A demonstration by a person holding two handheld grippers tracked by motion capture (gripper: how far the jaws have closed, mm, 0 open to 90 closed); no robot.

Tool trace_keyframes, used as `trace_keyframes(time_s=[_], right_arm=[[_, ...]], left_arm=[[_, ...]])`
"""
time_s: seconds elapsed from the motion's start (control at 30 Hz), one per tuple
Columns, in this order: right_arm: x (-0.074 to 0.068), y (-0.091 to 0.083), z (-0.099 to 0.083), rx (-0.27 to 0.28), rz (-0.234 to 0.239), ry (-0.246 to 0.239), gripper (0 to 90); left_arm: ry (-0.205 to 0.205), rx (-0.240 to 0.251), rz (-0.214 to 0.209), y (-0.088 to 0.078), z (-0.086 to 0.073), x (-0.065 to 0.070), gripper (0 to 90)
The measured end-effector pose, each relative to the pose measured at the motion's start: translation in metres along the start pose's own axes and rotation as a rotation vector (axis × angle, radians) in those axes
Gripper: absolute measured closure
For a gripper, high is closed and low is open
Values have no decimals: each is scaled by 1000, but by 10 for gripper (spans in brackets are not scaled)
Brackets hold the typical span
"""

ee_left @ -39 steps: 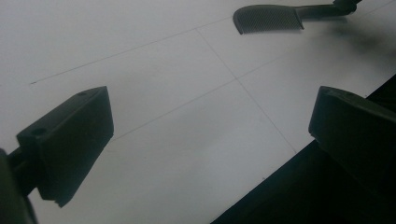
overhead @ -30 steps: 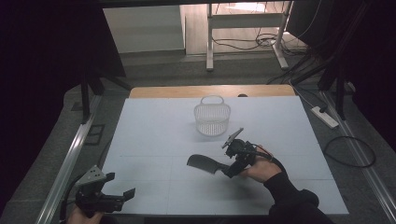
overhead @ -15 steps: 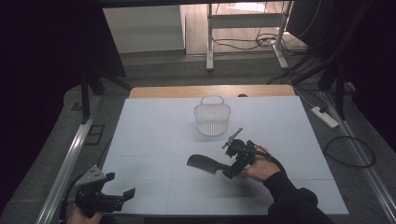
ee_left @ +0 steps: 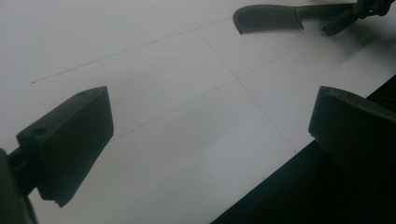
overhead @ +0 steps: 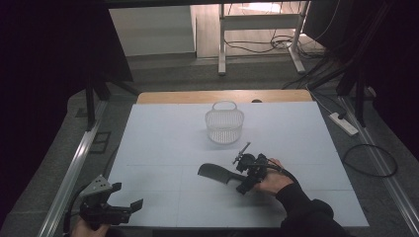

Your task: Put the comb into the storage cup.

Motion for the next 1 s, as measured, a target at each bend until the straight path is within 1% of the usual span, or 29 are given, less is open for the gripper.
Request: trace_keyframes(time_s=[0.23,0.3,0.33,0.43,0.53,0.57,0.6,0.67,0.73,0.77,0.8,0.87,0.9,1.0], right_arm=[[0,0,0,-1,1,1,3],[0,-1,0,1,-2,-1,32],[-1,-2,0,4,1,1,59],[-2,-7,0,11,4,-19,172],[-2,-11,1,12,11,-41,339],[-3,-13,1,18,15,-49,426],[-3,-13,1,18,15,-49,426],[-3,-14,1,26,16,-62,517],[-3,-15,2,25,20,-66,585],[-3,-15,1,23,25,-80,681],[-3,-15,1,23,25,-80,681],[-3,-16,2,24,35,-92,722],[-4,-16,2,22,37,-84,724],[-4,-16,2,21,36,-86,728]], left_arm=[[0,0,0,0,0,0,7],[0,0,0,0,0,0,7],[0,0,0,0,0,0,8],[1,-1,0,0,0,0,8],[1,-1,0,0,0,0,8],[1,-1,0,0,0,0,8],[1,-1,0,0,0,0,8],[1,-1,0,0,0,0,8],[1,-2,1,0,0,0,7],[1,-1,1,0,0,1,8],[2,-2,1,0,0,0,8],[2,-1,1,0,0,0,8],[2,-1,1,0,0,0,8],[2,-1,0,0,0,1,8]])
Point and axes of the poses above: each handheld gripper's, and its own axes: y roughly forward along the jaws, z roughly out of its top, x roughly to its right, the point moved 4 cm from there along y, roughly forward along the jaws, and after that the axes turned 14 degrees about -y, right-handed, at the moved point
